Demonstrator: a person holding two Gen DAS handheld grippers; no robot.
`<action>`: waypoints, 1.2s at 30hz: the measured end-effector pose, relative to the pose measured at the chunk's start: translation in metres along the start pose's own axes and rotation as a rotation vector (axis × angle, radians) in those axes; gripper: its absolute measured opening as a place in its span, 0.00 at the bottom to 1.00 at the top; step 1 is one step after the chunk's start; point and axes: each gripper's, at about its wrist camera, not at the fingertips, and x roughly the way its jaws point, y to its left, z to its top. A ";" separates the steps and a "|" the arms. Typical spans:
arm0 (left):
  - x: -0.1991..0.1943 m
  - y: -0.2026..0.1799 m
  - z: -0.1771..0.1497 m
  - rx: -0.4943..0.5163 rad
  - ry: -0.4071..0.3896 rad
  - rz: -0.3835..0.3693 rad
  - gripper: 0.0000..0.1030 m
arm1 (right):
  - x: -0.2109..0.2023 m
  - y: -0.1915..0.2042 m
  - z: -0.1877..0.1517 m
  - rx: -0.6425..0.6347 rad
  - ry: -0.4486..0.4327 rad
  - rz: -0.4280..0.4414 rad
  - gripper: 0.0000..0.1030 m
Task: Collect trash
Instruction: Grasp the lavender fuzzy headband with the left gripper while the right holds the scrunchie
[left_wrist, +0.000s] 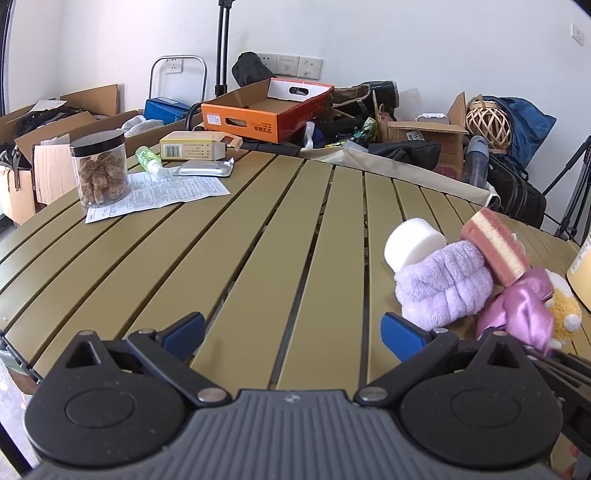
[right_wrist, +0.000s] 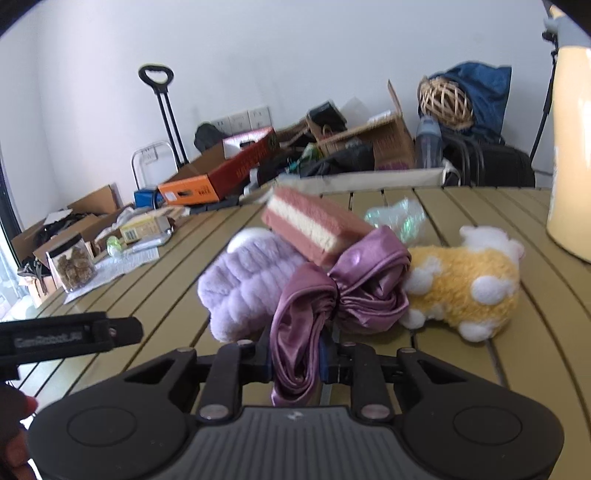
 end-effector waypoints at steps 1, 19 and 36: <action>0.000 -0.001 0.000 0.002 0.000 -0.002 1.00 | -0.005 0.000 0.000 -0.004 -0.014 0.002 0.19; -0.003 -0.062 -0.013 0.135 -0.052 -0.043 1.00 | -0.069 -0.071 0.013 0.087 -0.251 -0.093 0.18; 0.050 -0.146 0.007 0.363 -0.029 -0.033 1.00 | -0.080 -0.134 0.013 0.216 -0.306 -0.178 0.18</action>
